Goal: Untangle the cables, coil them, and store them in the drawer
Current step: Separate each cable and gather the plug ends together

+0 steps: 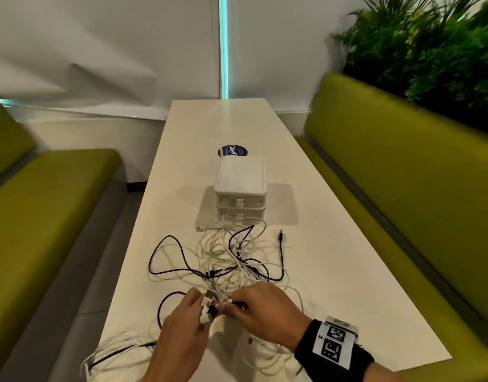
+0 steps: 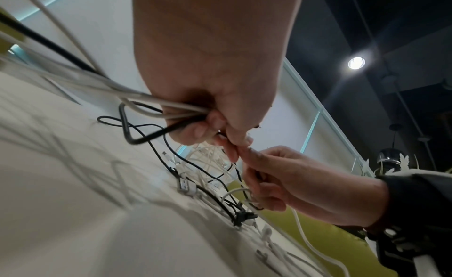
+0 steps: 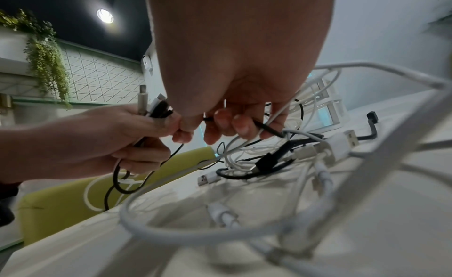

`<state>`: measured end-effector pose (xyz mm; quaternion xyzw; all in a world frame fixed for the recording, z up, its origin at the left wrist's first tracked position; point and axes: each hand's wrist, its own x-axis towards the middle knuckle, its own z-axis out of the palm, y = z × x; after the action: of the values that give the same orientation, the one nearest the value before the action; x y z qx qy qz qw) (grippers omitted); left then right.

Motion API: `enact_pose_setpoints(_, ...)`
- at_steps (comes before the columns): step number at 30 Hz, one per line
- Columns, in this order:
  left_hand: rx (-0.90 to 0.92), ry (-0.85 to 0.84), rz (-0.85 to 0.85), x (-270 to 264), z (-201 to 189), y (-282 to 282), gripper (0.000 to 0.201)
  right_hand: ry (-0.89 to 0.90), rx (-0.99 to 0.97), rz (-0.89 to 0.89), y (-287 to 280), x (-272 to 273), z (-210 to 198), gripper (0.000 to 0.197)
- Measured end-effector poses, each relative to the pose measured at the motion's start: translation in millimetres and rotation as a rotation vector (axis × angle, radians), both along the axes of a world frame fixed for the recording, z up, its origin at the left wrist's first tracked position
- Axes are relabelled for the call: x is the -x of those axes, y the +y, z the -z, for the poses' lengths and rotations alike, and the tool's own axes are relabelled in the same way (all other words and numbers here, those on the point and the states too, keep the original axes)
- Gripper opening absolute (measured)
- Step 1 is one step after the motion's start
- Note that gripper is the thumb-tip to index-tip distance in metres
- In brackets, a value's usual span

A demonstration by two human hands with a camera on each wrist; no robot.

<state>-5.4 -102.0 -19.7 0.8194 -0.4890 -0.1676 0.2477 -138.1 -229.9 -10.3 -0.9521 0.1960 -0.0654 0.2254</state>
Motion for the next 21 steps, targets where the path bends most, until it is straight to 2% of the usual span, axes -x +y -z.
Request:
enact_pose_setpoints(4,0.074,0.087,-0.052,-0.9,-5.3,2.0,0.010,-0.010,-0.046,-0.009,-1.9,-2.8,-2.2,0.051)
enact_pose_setpoints(6,0.117,0.136,-0.090,0.1,-9.2,1.1,0.032,-0.017,-0.050,-0.017,-2.7,-2.7,-3.9,0.058)
enact_pose_setpoints(7,0.164,0.168,-0.120,0.3,-11.8,1.4,0.036,-0.017,-0.047,-0.018,-2.3,-2.8,-4.8,0.059)
enact_pose_setpoints(10,0.286,0.208,-0.213,-1.5,-16.0,3.3,0.014,-0.028,-0.045,-0.025,-0.6,-4.3,-4.8,0.046)
enact_pose_setpoints(12,0.352,0.282,-0.233,-3.3,-17.1,3.5,0.022,-0.049,-0.039,-0.019,-1.4,-7.2,-5.9,0.038)
enact_pose_setpoints(14,0.449,0.444,-0.289,-8.7,-20.7,5.3,0.025,-0.073,-0.014,-0.016,-2.5,-9.7,-4.8,0.031)
enact_pose_setpoints(18,0.687,0.920,-0.397,-21.6,-31.9,8.0,0.025,-0.082,0.214,0.015,-5.9,-8.5,5.5,0.024)
enact_pose_setpoints(21,0.784,0.963,-0.463,-28.4,-32.4,8.2,0.032,-0.043,0.174,-0.004,-3.0,-13.7,2.4,0.033)
